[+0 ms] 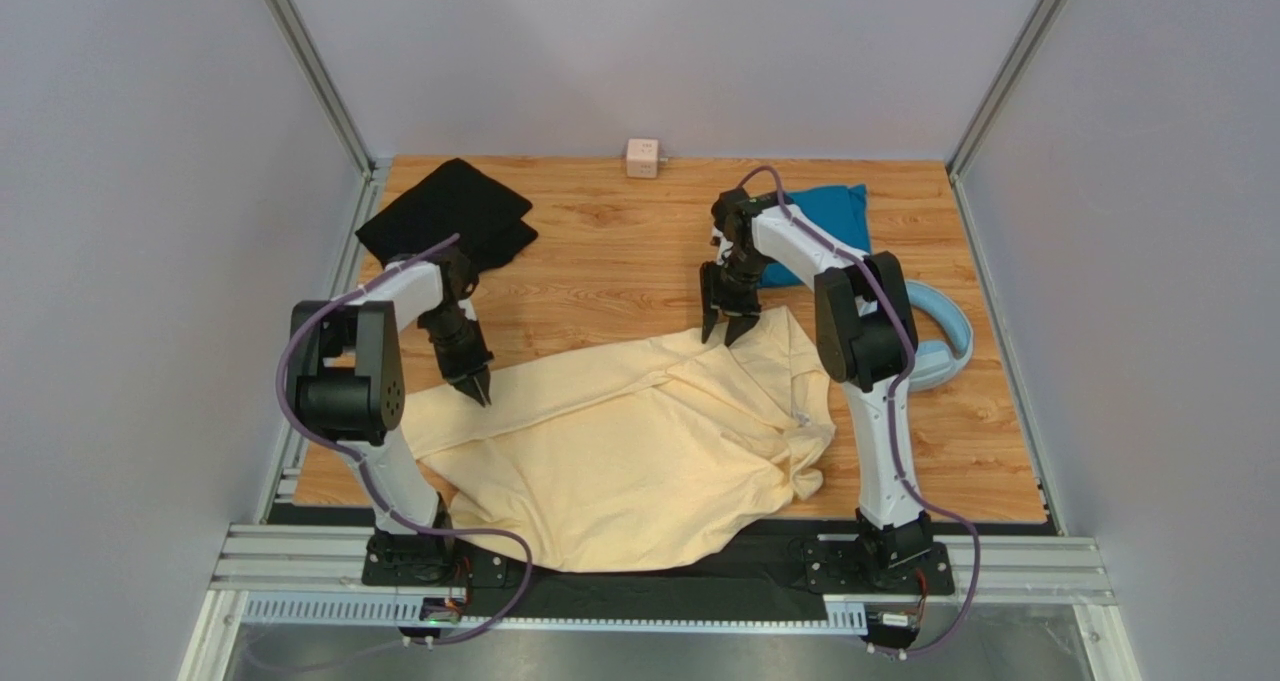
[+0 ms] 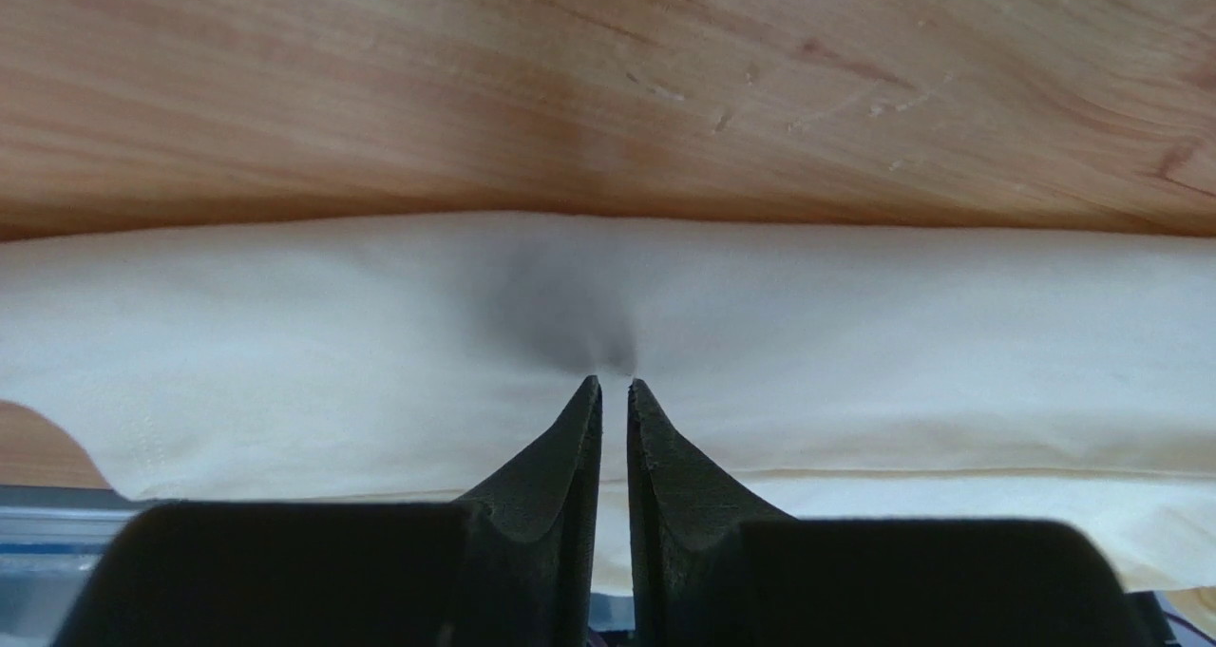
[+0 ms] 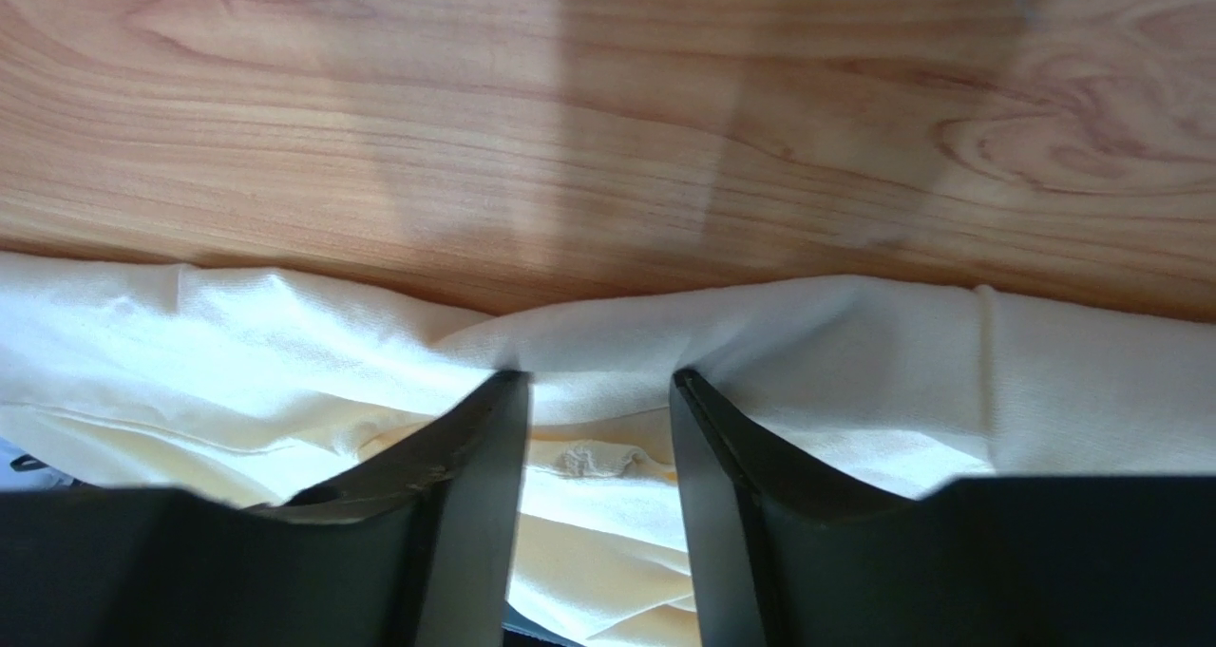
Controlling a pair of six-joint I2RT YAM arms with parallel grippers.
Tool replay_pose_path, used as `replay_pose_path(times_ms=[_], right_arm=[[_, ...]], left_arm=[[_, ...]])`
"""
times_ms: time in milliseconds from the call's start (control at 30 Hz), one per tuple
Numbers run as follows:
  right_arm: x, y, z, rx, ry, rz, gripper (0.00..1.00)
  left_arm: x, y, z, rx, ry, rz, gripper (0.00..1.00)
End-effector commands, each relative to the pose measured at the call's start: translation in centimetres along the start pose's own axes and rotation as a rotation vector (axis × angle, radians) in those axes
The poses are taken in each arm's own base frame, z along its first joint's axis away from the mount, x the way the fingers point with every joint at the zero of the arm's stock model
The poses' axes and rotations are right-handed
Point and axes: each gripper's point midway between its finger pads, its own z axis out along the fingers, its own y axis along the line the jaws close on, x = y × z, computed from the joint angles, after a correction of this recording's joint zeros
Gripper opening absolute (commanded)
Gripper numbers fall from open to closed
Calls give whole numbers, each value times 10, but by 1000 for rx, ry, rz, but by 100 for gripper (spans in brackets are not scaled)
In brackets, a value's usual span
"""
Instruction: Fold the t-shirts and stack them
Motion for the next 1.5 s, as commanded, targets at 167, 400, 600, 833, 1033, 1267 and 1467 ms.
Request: replay_pose_path(times_ms=[167,400,600,833,1033,1267,1467], right_arm=[[-1,-5,0,35,6,21,0],[-12,-1,2,36,2,34,0],[-32,8,-2,24,-32,41,0],[-51,16,-4,-11,-66,74,0],[-74,17,-6,-40,-109,107,0],[-86,19,-10,-65,-139,123,0],[-95,22,-16,-96,-175,130,0]], left_arm=[[-7,3,24,-76,121,53,5],[-21,8,19,-129,110,84,0],[-41,11,9,-190,79,108,0],[-62,4,7,-193,86,102,0],[-86,-5,3,-195,74,109,0],[-100,-13,0,-179,64,106,0],[-105,-12,1,-183,67,101,0]])
